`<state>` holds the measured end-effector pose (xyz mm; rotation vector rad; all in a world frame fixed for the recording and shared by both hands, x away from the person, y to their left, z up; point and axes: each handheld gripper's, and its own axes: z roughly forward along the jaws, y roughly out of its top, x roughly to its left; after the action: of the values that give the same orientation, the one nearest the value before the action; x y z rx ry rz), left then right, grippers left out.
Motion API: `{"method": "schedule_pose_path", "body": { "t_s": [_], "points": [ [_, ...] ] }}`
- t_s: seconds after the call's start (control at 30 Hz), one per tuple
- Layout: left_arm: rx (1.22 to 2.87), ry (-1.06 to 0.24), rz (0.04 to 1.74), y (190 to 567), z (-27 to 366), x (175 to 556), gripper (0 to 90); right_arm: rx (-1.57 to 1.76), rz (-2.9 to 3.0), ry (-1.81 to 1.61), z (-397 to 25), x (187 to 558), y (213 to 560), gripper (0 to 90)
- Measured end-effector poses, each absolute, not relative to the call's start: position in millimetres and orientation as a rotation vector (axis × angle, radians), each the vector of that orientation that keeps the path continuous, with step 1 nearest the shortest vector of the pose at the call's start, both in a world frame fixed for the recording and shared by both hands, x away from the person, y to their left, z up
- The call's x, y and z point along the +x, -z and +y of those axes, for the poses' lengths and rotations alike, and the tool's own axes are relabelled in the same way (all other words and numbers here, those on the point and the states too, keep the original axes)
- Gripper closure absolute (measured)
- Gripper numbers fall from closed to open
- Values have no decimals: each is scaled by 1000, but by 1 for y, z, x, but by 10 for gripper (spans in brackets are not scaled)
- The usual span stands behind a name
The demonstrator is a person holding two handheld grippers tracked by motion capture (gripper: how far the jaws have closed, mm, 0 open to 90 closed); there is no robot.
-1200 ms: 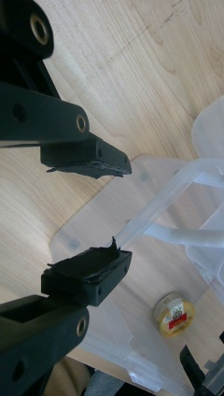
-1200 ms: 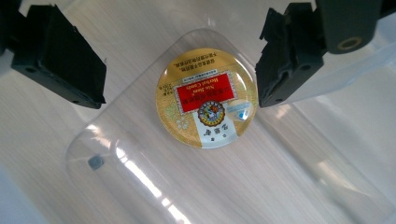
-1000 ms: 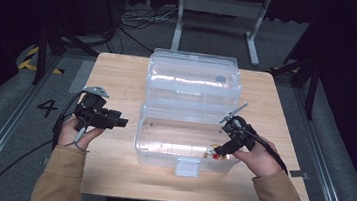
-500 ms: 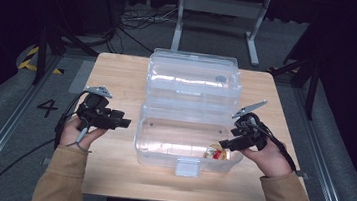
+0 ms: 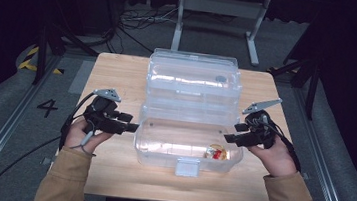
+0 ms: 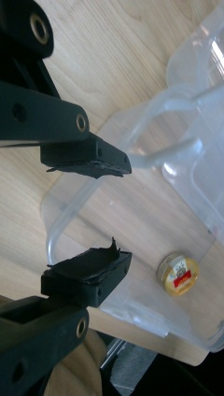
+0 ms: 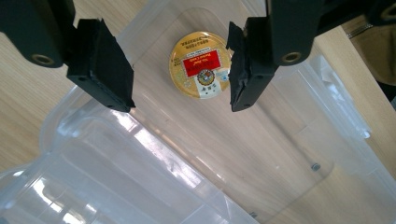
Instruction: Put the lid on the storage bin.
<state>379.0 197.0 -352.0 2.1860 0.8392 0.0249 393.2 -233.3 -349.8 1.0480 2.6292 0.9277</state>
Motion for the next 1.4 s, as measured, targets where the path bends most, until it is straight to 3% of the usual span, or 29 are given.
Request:
{"method": "schedule_pose_path", "body": {
  "t_s": [0.77,1.4],
  "points": [
    [2406,141,578,374,128,368,511,1020,2632,-964,-238,391,347,388],
    [2543,219,542,397,106,369,526,942,2635,-1122,-233,391,337,367]
  ]
}}
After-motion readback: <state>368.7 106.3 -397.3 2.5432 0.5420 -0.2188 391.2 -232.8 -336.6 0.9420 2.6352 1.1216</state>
